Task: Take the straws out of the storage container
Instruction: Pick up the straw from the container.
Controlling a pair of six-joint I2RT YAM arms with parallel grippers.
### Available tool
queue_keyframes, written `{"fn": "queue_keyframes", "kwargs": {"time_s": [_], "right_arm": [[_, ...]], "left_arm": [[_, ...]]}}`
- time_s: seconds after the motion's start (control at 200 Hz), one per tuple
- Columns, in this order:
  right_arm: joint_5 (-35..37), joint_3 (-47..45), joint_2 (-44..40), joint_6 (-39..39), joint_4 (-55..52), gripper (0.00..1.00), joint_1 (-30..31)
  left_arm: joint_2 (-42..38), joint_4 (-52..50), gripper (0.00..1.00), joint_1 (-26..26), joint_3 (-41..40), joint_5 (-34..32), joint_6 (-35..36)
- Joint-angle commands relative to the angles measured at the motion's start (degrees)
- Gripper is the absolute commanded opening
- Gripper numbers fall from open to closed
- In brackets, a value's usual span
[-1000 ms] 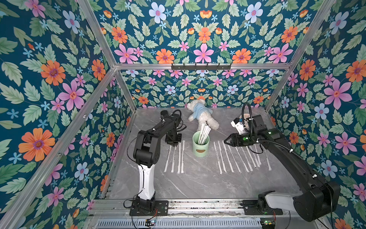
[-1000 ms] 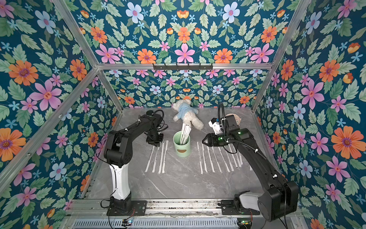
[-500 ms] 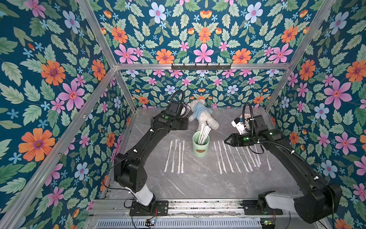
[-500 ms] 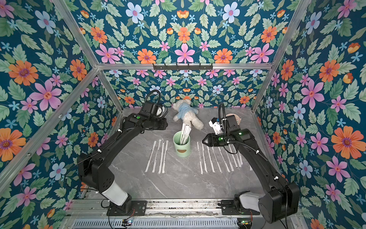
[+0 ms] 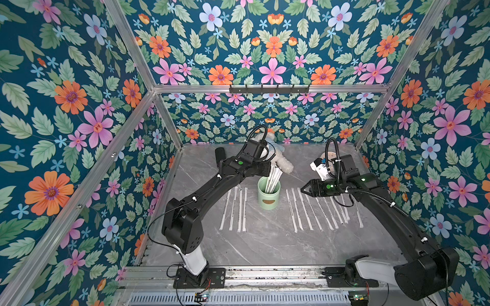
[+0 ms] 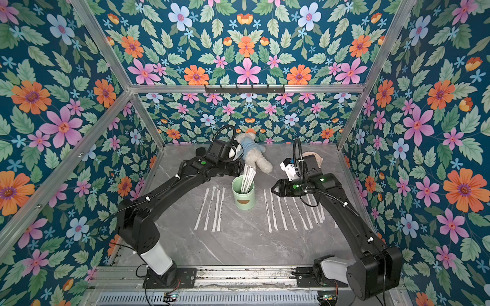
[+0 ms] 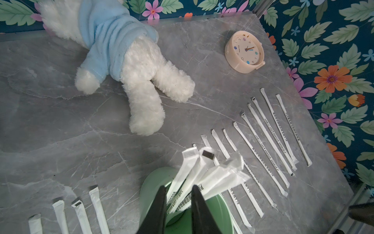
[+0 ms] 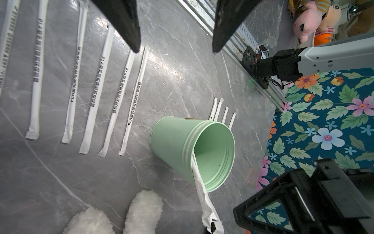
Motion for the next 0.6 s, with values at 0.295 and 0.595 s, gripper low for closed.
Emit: {"fn": "queue_keyframes", "kwargs": {"time_s": [0.295,0.595], "right_arm": [[0.1,-0.2,0.0,-0.1,0.9,0.58,0.1],[0.3,0.0,0.6,-0.2,0.7,0.59,0.0]], "left_arm": [[1.9,1.4,0.26,-0.5,0.3,-1.6,0.2],[2.7,2.0,0.29,-0.7,0.3,-0.8,0.2]]}}
